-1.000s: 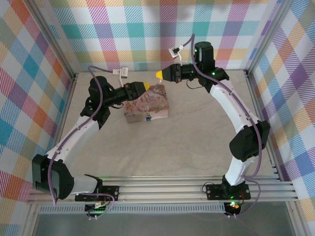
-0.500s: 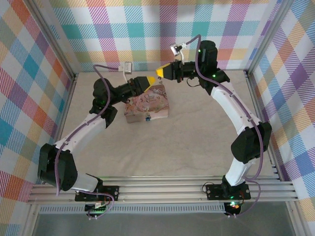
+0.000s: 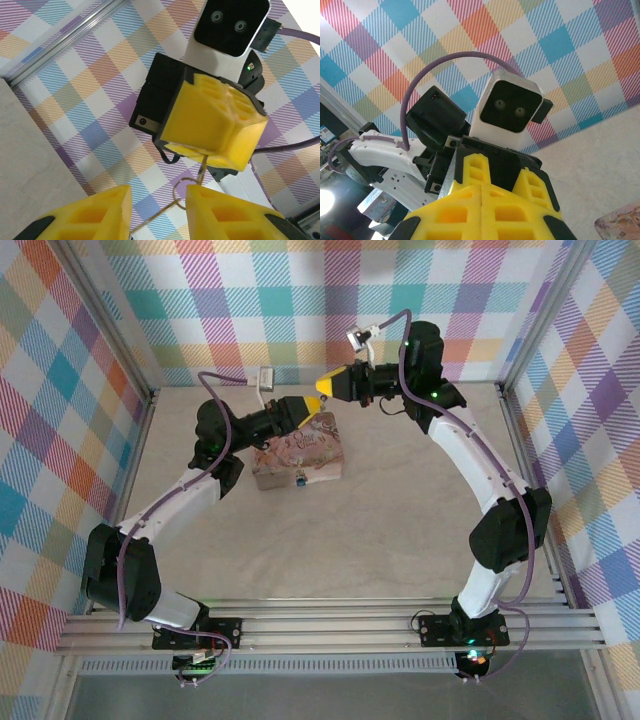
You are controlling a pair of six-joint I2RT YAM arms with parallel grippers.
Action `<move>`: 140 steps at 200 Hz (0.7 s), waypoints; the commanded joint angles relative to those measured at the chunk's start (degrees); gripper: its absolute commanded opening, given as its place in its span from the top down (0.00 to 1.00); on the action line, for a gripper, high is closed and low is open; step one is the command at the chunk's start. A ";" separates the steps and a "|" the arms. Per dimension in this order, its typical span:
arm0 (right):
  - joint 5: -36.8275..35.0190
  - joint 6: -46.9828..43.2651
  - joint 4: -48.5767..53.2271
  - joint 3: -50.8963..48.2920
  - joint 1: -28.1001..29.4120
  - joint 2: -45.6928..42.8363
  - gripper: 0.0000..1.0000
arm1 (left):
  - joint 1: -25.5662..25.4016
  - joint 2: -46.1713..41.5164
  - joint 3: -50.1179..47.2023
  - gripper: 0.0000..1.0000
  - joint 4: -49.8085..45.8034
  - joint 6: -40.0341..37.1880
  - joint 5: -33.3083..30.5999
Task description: Unlock the padlock with the key
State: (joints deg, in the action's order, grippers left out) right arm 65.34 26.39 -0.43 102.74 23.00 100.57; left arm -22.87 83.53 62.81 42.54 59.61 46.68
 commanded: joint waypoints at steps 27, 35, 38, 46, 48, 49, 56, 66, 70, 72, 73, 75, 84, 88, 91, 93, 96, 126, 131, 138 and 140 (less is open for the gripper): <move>1.68 -0.23 -1.31 -0.89 0.12 0.53 1.00 | -1.24 -0.82 1.79 0.66 3.74 1.21 -0.19; 1.65 -0.21 -1.38 -0.93 0.19 0.52 1.00 | -1.40 -0.97 1.72 0.66 3.85 1.21 -0.35; 1.68 -0.22 -1.31 -0.92 0.20 0.54 1.00 | -1.46 -0.96 1.66 0.66 3.86 1.21 -0.47; 1.64 -0.20 -1.33 -0.94 0.18 0.51 1.00 | -1.55 -1.04 1.74 0.66 3.78 1.21 -0.59; 1.68 -0.20 -1.33 -0.95 0.19 0.55 1.00 | -1.58 -1.07 1.78 0.66 3.84 1.21 -0.63; 1.67 -0.20 -1.35 -0.89 0.24 0.56 1.00 | -1.61 -1.08 1.79 0.66 3.85 1.21 -0.63; 1.63 -0.21 -1.27 -0.88 0.35 0.55 1.00 | -1.71 -1.04 1.84 0.66 3.86 1.21 -0.71; 1.71 -0.30 -1.21 -0.87 0.53 0.54 1.00 | -1.75 -1.00 1.97 0.66 3.80 1.14 -0.84; 1.72 -0.30 -1.16 -0.88 0.59 0.52 1.00 | -1.80 -0.90 2.01 0.66 3.86 1.12 -0.88; 1.74 -0.35 -1.19 -0.86 0.63 0.51 1.00 | -1.82 -0.91 2.05 0.66 3.79 1.14 -0.95; 1.73 -0.32 -1.17 -0.91 0.68 0.51 1.00 | -1.78 -0.86 2.05 0.66 3.83 1.13 -1.00; 1.72 -0.30 -1.16 -0.89 0.75 0.55 1.00 | -1.81 -0.77 2.12 0.66 3.85 1.16 -1.00; 1.73 -0.45 -0.99 -0.87 0.87 0.47 1.00 | -1.84 -0.69 2.32 0.66 3.79 1.16 -1.09; 1.72 -0.53 -0.88 -0.87 0.90 0.46 1.00 | -1.91 -0.52 2.40 0.66 3.77 1.12 -1.06; 1.73 -0.60 -0.84 -0.93 0.98 0.46 1.00 | -1.91 -0.48 2.48 0.66 3.80 1.13 -1.13; 1.72 -0.65 -0.77 -0.93 0.99 0.49 1.00 | -1.85 -0.47 2.49 0.66 3.80 1.16 -1.16; 1.74 -0.64 -0.73 -0.90 1.13 0.45 1.00 | -1.89 -0.47 2.57 0.66 3.80 1.17 -1.19; 1.70 -0.65 -0.62 -0.79 1.34 0.46 1.00 | -1.95 -0.13 2.69 0.67 3.86 1.21 -1.52; 1.66 -0.64 -0.54 -0.71 1.39 0.57 1.00 | -1.99 -0.25 2.67 0.67 3.87 1.21 -1.50; 1.56 -0.68 -0.49 -0.70 1.44 0.57 1.00 | -1.93 -0.22 2.67 0.68 3.86 1.27 -1.48; 1.55 -0.65 -0.46 -0.70 1.39 0.52 1.00 | -1.94 -0.23 2.63 0.68 3.86 1.27 -1.34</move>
State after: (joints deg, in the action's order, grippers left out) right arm 65.47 26.37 -0.38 102.41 24.05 100.57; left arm -24.36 83.53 63.88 43.75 60.49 45.78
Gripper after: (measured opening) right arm 0.062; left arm 0.329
